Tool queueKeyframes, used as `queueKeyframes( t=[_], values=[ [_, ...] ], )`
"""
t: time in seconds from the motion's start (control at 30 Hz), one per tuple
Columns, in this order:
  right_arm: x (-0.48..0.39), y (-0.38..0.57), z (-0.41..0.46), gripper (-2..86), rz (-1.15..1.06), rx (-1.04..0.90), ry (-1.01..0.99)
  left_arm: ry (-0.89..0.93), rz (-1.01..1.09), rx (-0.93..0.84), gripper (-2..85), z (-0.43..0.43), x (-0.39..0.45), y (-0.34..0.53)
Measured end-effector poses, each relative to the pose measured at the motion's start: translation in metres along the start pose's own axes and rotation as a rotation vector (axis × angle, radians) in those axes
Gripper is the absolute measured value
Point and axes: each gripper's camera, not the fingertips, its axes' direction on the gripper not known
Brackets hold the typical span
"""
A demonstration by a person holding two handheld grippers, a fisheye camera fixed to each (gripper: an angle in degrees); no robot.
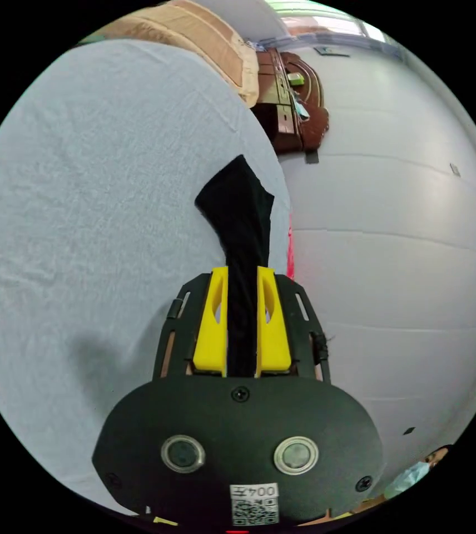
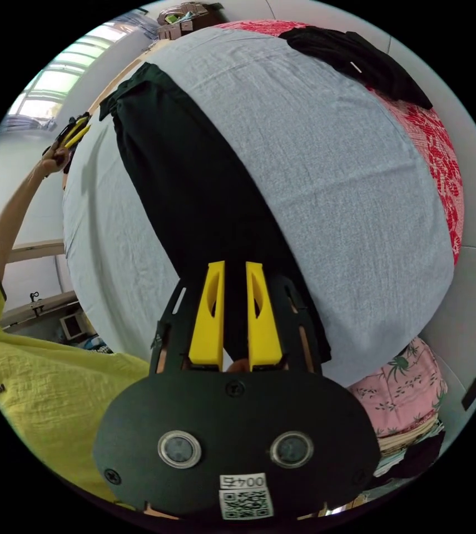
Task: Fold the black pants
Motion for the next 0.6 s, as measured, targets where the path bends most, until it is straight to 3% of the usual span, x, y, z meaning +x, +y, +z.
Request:
queueKeyframes(
  t=[0.13, 0.6],
  values=[
    [-0.004, -0.001, -0.005, 5.5, 0.043, -0.015, 0.008, 0.071, -0.061, 0.039, 8.4, -0.003, -0.004, -0.049],
    [-0.019, 0.017, -0.025, 4.0, 0.101, -0.009, -0.021, 0.056, -0.132, 0.213, 7.1, -0.025, 0.019, -0.142]
  ],
)
